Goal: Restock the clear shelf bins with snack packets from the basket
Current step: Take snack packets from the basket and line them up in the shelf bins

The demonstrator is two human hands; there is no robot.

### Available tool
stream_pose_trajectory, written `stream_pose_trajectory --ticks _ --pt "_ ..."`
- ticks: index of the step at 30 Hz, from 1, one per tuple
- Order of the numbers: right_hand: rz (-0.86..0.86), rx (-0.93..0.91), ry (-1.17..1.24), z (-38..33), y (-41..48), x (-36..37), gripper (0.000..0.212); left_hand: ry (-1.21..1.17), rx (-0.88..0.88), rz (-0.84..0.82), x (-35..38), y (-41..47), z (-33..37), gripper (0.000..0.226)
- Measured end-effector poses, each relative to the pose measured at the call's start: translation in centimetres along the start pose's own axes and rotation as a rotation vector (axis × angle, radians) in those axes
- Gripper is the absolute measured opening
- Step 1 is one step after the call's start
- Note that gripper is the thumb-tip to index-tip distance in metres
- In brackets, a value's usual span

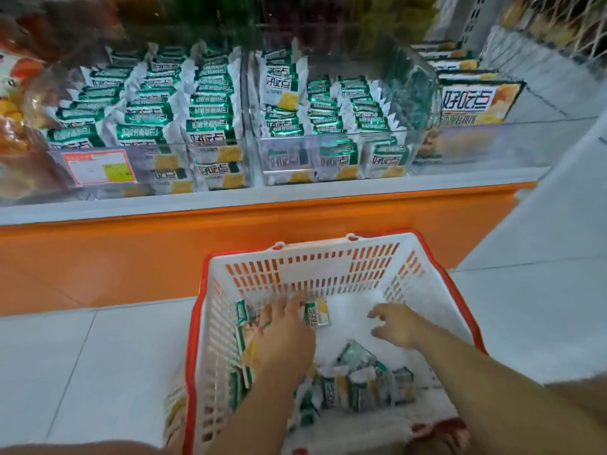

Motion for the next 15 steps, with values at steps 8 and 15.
stream_pose_trajectory --ticks 8,15 --pt "-0.365 0.047 -0.218 1.3 4.8 8.8 0.043 0.008 -0.171 -0.284 7.2 2.5 -3.5 0.069" --pt "-0.515 0.098 -0.469 2.4 6.8 12.3 0.049 0.154 -0.147 -0.263 8.8 1.9 -3.6 0.064"
Point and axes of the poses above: each hand's wrist, its own y-axis towards the middle knuckle, its own x-axis out of the palm, z = x × y, the point moved 5 cm from there along y, towards the middle knuckle, and after that the axes turned 6 degrees about -x, right-handed, at the moved point
